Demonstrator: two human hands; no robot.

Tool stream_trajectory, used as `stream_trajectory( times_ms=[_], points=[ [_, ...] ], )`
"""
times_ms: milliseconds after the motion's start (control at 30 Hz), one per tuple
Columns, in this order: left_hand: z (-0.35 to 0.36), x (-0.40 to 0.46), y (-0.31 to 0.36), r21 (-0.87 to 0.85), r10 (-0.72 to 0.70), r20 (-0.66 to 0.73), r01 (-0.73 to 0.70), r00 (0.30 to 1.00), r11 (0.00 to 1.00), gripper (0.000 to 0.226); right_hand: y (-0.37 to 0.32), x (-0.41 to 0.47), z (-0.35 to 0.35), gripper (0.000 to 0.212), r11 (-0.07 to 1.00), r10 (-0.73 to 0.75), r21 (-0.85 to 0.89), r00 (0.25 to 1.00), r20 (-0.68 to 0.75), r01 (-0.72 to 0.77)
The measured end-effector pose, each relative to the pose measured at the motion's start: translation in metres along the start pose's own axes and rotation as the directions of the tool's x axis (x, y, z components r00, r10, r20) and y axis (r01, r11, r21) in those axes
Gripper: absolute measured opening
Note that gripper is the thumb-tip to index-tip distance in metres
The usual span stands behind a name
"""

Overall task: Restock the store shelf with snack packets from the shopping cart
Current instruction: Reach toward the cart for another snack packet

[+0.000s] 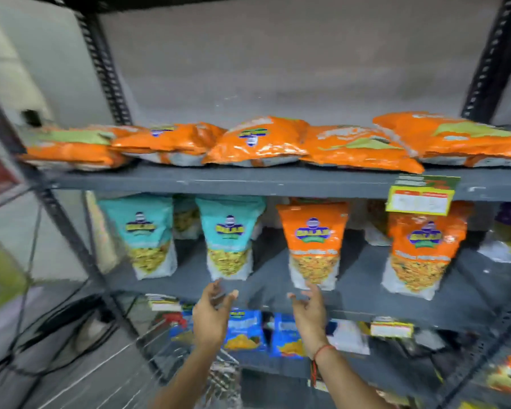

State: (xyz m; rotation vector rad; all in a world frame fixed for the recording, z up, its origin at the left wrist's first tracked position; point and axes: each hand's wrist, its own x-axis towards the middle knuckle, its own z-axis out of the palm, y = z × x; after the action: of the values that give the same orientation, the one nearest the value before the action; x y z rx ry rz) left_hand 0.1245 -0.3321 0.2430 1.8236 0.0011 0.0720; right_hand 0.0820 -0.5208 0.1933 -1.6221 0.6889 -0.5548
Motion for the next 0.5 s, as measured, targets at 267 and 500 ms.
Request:
stream_trajectory(
  times_ms=[267,500],
  points=[
    [-0.134,0.085,-0.055,0.029,-0.1,-0.207,0.108,0.973,0.994,0.055,-0.024,-0.055,0.144,0.042,0.984,-0.06,-0.115,0.87,0.489,0.133],
    [-0.163,0.161,-0.083,0.012,-0.212,-0.199,0.219,0.957,0.976,0.071,-0.032,-0.003,0.249,0.042,0.969,0.011,-0.195,0.766,0.642,0.15]
  ],
)
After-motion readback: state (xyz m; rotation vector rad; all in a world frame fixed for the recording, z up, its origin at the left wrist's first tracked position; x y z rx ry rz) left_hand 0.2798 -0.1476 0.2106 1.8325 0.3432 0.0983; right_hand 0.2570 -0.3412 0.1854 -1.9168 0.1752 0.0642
